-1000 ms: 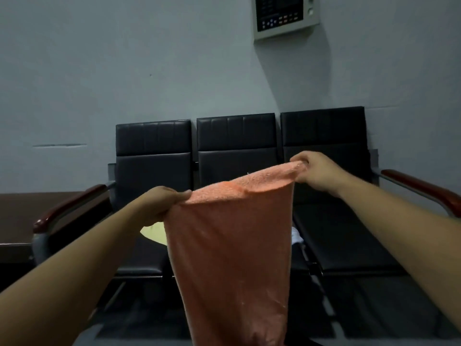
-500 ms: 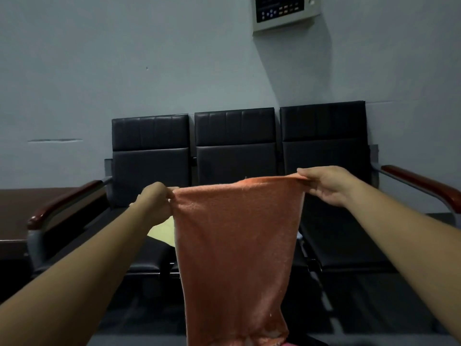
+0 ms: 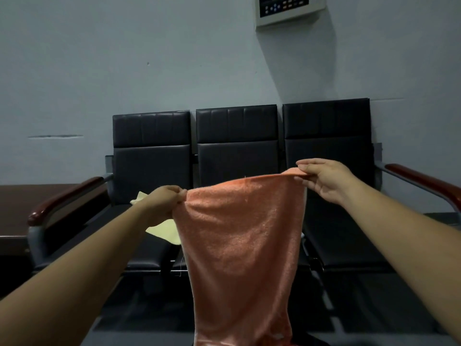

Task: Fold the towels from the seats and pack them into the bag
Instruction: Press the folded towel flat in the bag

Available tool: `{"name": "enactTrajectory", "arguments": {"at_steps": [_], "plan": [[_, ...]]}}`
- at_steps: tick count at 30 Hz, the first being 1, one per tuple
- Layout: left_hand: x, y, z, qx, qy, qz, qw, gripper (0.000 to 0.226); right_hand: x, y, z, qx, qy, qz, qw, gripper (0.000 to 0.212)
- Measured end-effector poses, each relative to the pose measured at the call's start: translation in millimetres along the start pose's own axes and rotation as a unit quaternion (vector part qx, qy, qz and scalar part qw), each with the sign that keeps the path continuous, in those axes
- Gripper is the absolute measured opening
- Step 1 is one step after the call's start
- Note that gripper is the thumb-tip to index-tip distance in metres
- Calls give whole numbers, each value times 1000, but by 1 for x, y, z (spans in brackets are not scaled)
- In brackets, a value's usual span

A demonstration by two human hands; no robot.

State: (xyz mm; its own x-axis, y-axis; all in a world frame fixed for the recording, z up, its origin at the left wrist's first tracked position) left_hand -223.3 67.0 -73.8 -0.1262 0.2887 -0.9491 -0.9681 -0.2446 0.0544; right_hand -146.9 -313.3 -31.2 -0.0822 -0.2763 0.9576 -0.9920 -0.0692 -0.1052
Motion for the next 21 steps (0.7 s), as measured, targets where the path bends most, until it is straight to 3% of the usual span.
{"name": "enactTrajectory", "arguments": {"at_steps": [3, 5, 8, 10, 12, 14, 16, 18, 21], "plan": [[-13, 4, 9, -45, 90, -36, 994, 13, 3, 1, -8, 39, -54, 12, 998, 26], [-21, 8, 15, -70, 113, -53, 990, 9, 7, 3, -11, 52, 26, 36, 998, 35], [-25, 11, 21, -89, 112, -52, 988, 8, 14, 2, -4, 2, 98, 73, 993, 15], [-27, 11, 20, -78, 86, -54, 992, 9, 18, 2, 1, -39, 117, 82, 989, 12], [-33, 8, 20, -77, -43, -81, 993, 11, 21, 2, 4, -63, 183, 96, 976, 18], [-49, 8, 20, -109, -280, -133, 944, 15, 25, 3, 2, -76, 251, 107, 959, 23], [-58, 8, 17, -130, -375, -153, 905, 20, 29, 4, 1, -87, 276, 115, 950, 21], [-59, 7, 16, -131, -361, -137, 913, 19, 35, 7, -2, -96, 283, 117, 947, 17], [-64, 8, 12, -70, -196, -129, 970, 8, 52, 4, 1, -129, 239, 122, 955, 17]]}}
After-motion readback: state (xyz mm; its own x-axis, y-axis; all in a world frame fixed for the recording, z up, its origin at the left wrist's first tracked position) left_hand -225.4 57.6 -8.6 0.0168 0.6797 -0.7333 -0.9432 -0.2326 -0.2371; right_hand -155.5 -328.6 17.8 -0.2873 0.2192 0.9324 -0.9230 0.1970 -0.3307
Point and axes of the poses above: each hand's wrist, its own y-axis away from the middle knuckle, its own z-axis out of the back of the hand, x = y × z, the point moved 10 cm from there along -y, towards the middle knuckle
